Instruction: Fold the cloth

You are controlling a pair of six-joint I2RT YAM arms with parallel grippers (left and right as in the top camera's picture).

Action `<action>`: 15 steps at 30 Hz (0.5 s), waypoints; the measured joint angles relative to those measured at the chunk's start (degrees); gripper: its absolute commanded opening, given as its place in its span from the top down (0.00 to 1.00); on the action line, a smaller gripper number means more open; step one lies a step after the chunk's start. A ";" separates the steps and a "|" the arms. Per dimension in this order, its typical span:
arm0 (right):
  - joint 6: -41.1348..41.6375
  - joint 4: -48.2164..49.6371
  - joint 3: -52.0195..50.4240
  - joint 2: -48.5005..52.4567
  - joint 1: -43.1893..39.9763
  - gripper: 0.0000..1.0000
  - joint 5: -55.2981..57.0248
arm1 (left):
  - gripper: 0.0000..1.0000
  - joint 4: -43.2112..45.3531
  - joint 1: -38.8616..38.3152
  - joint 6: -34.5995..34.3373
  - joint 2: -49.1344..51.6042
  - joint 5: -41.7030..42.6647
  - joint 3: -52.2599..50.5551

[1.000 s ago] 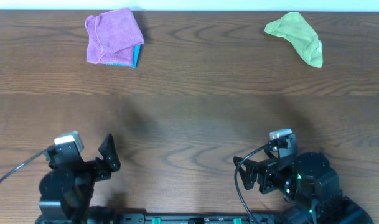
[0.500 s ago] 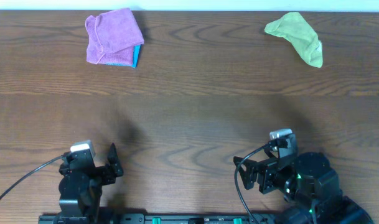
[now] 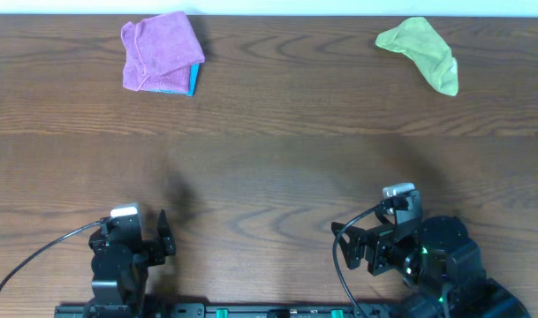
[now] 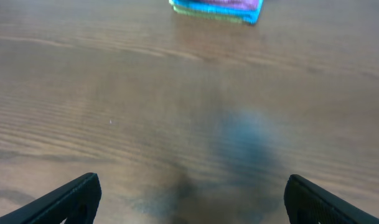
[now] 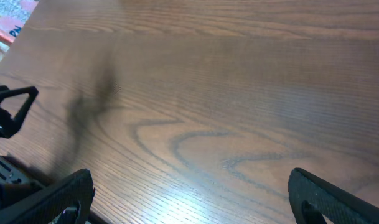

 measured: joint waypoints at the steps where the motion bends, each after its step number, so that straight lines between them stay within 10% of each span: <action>1: 0.00 -0.02 0.00 0.00 0.00 0.01 0.00 | 0.05 -0.17 0.00 0.24 -0.02 0.00 -0.37; 15: 0.00 -0.02 0.00 0.00 0.00 0.01 0.00 | 0.05 -2.95 0.00 2.56 -0.04 0.02 -2.08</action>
